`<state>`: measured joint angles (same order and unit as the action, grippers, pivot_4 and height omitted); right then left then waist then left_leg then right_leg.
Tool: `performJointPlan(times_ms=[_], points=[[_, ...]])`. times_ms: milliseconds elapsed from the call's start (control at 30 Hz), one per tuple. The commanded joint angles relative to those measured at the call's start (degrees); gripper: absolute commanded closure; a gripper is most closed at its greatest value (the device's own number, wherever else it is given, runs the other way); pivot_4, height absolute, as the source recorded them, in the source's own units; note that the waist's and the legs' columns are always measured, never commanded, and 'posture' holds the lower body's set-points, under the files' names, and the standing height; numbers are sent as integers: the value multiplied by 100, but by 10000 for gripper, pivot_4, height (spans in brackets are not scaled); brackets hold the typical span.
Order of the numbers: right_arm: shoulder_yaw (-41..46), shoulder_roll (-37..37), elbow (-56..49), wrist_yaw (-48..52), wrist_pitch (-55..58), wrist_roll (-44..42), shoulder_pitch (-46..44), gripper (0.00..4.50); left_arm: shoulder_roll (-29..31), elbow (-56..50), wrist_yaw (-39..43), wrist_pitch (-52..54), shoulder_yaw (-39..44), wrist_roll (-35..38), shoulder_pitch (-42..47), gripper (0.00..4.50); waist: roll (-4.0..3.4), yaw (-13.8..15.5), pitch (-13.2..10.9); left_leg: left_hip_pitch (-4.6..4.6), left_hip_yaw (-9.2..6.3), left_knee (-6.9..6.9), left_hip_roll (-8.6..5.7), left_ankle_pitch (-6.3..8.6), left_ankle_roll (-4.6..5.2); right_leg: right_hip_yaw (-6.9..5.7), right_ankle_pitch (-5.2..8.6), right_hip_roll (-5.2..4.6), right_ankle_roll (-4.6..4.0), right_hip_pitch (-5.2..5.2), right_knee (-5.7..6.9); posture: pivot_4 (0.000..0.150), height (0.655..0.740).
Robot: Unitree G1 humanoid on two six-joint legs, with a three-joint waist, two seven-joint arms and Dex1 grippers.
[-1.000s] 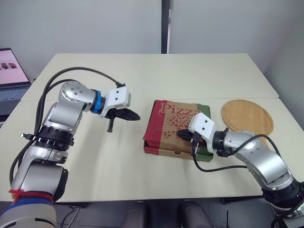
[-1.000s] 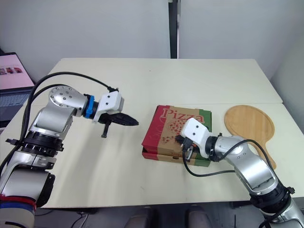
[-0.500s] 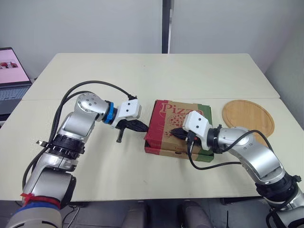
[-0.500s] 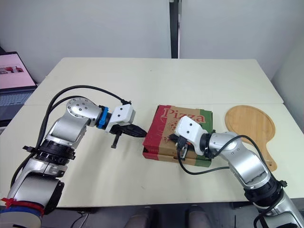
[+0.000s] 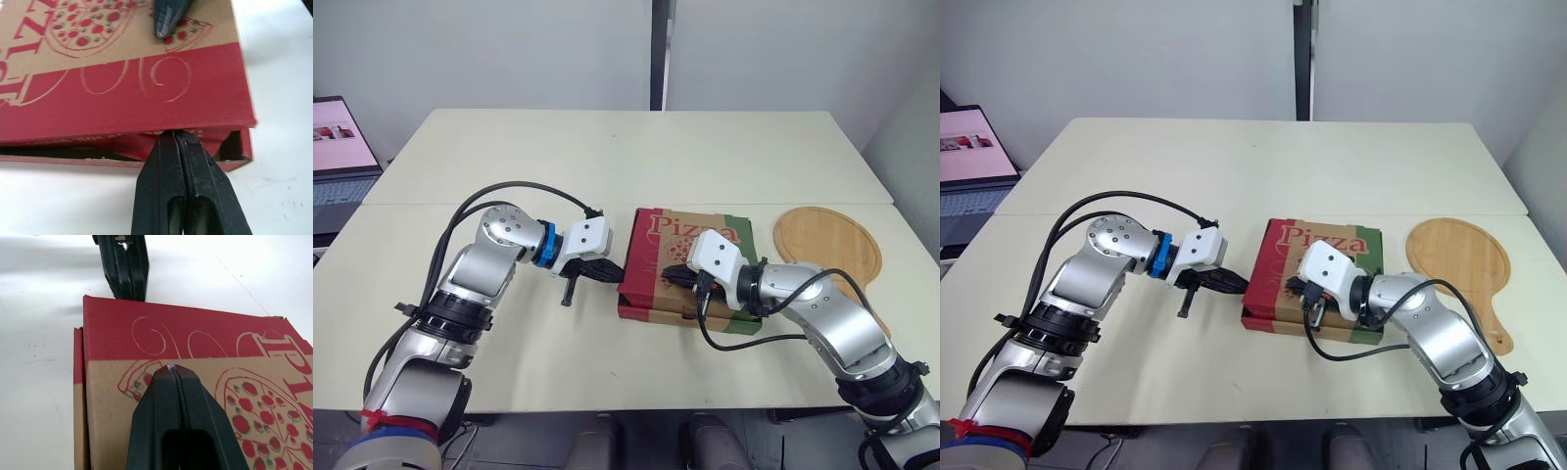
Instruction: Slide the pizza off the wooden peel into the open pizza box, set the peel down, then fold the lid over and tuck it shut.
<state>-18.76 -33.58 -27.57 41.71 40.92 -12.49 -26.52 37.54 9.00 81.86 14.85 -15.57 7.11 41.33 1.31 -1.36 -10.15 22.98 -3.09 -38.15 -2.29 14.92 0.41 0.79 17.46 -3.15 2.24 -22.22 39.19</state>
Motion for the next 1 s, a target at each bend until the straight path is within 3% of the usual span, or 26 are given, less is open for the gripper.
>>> performJointPlan(times_ms=[33, 500, 1000], points=[[33, 22, -108, 41, -38, 0, -74, 44609, -114, -277, -204, 109, 232, 259, 36, 45000, 0, 0, 0, 0, 0, 0, 0, 0, 0, 0, 0, 0, 0, 0, 0, 1500, 7318], [40, 9, -135, 46, -14, -8, -25, 44609, -349, -595, -696, 636, 396, 611, -28, 45000, 0, 6, 0, 0, 0, 0, 0, 0, 0, 1, 0, -1, 0, 0, 0, 1500, 7318], [57, 5, -143, 67, -9, 11, -4, 44609, -71, -982, -550, 411, 1, 362, -573, 45000, 0, -5, 0, -1, -1, 3, 1, 0, 0, 2, 0, -1, 0, -1, -1, 1500, 7318]])
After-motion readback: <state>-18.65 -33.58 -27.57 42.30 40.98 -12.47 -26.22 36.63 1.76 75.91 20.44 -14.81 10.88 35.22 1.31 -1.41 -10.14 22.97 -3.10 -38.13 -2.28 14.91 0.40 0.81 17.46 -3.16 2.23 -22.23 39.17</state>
